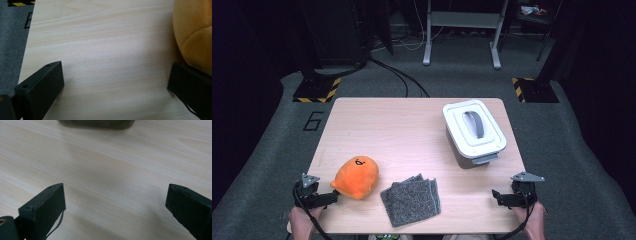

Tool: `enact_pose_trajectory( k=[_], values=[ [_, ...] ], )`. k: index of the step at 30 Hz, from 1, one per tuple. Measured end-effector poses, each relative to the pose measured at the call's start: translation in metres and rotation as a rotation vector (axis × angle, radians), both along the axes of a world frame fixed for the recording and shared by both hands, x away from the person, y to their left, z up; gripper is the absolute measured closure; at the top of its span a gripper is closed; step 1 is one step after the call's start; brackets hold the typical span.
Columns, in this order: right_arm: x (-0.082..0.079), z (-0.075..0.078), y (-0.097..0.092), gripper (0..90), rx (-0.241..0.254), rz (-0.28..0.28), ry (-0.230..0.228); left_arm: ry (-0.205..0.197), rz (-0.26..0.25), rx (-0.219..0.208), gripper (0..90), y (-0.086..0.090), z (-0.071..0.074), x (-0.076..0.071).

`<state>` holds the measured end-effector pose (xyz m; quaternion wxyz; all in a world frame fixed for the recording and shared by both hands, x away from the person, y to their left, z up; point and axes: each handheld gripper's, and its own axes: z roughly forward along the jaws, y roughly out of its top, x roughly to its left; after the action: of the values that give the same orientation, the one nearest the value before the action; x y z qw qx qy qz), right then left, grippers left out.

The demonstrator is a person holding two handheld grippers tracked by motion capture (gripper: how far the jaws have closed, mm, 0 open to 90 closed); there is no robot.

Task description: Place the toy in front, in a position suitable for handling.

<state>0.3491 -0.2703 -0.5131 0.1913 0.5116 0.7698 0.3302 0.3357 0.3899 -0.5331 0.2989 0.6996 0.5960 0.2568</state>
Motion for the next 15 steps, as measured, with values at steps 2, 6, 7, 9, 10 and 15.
enact_pose_trajectory(
  k=[2, 6, 7, 9, 10, 15],
  values=[
    [0.000, 0.003, -0.001, 1.9, 0.000, 0.007, -0.005, 0.000, 0.000, 0.000, 0.0, 0.000, 0.000, 0.000],
    [-0.001, 0.023, 0.001, 2.3, 0.023, 0.010, -0.010, 0.000, 0.000, 0.000, 0.0, 0.000, 0.000, 0.000],
    [-0.001, 0.027, 0.001, 2.3, 0.023, 0.017, -0.017, 0.000, 0.000, 0.000, 0.0, 0.000, 0.000, 0.000],
    [-0.001, 0.035, 0.003, 2.5, 0.028, 0.020, -0.024, 0.000, 0.000, 0.000, 0.0, 0.000, 0.000, 0.000],
    [-0.002, 0.039, 0.003, 2.5, 0.023, 0.020, -0.025, 0.000, 0.000, 0.000, 0.0, 0.000, 0.000, 0.000],
    [0.000, 0.055, 0.007, 2.9, 0.022, 0.035, -0.036, 0.000, 0.000, 0.000, 0.0, 0.000, 0.000, 0.000]
  ],
)
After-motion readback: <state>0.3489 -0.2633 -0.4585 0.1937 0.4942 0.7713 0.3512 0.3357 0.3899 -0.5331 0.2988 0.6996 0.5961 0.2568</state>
